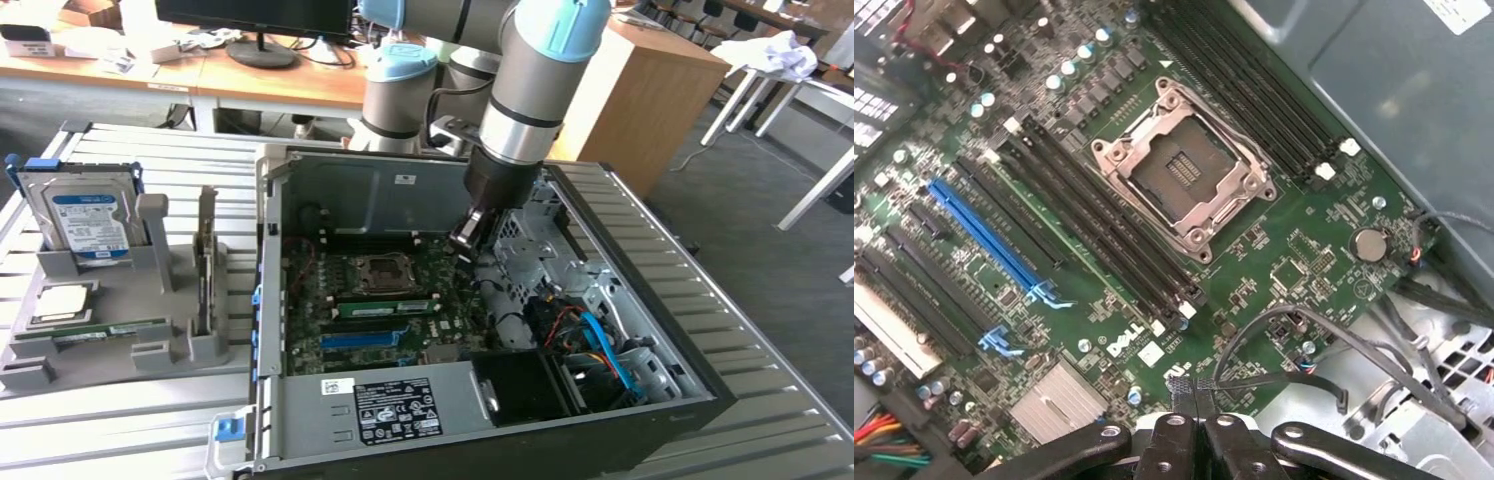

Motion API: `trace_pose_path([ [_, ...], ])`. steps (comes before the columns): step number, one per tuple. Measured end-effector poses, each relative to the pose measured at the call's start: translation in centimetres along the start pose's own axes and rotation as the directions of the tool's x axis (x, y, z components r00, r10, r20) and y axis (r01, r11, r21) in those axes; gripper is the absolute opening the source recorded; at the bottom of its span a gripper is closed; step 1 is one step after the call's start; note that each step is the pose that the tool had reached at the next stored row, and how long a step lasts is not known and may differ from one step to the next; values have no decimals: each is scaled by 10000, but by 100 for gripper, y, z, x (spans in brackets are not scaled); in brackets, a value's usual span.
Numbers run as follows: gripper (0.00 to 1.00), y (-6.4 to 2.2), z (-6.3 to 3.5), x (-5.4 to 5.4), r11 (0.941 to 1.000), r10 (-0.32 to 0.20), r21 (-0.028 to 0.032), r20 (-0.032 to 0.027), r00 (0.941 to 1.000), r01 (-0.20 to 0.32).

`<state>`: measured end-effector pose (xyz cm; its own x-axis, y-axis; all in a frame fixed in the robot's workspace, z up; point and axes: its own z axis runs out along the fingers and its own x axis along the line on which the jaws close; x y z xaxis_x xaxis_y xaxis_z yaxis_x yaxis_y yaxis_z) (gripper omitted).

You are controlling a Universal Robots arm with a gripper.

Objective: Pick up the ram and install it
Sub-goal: 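Press down the ram until it locks into place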

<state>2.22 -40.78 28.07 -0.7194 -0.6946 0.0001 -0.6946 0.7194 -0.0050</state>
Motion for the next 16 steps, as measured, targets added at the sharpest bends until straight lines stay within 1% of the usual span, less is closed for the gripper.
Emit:
trace_pose_path([
  [4, 10, 0, 1, 0, 9991, 423, 0, -2, 9991, -423],
  [8, 10, 0, 2, 0, 9955, 949, 0, -5, 9955, -949],
  [12, 10, 0, 2, 0, 9880, 1546, 0, -8, 9880, -1546],
  [16, 10, 1, 2, 1, 9784, 2066, 1, -11, 9784, -2066],
])
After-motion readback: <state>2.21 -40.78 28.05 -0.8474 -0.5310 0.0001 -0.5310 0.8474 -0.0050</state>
